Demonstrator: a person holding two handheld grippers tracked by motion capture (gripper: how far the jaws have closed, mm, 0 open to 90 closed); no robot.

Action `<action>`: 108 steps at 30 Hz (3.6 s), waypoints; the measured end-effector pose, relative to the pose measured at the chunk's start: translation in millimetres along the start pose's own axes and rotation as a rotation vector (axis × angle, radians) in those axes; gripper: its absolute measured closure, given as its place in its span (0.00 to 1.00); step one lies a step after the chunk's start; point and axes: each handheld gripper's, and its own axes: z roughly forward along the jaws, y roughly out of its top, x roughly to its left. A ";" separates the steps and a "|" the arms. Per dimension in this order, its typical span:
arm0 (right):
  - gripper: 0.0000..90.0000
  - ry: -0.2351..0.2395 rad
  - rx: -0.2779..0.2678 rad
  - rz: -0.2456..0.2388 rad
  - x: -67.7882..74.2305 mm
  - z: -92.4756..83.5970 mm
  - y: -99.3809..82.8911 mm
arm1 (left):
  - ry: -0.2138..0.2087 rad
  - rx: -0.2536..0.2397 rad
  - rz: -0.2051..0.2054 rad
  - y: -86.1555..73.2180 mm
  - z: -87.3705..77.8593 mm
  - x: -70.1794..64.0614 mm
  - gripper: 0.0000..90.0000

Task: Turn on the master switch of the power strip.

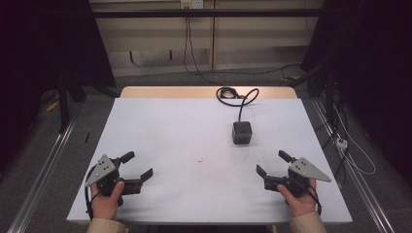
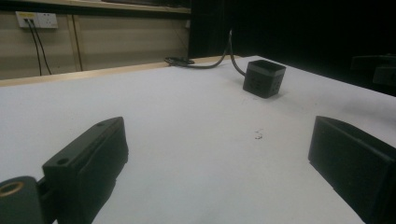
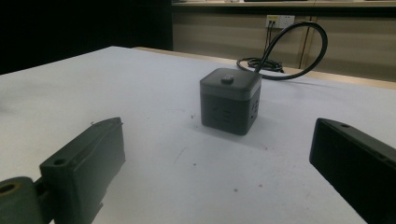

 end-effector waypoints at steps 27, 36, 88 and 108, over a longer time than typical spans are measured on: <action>0.04 -0.016 0.000 0.003 -8.0 16.0 11.1 | -0.011 0.000 0.004 0.4 3.0 -1.6 0.05; 0.05 -0.017 -0.001 0.001 -7.8 22.6 16.1 | -0.014 0.004 0.005 0.3 3.4 -1.9 0.05; 0.09 -0.014 0.013 -0.001 -4.4 61.9 31.5 | -0.021 0.003 0.000 0.2 4.6 -1.7 0.05; 0.14 -0.016 0.020 -0.007 -2.9 75.8 36.2 | -0.023 0.003 0.000 0.4 4.9 -1.7 0.05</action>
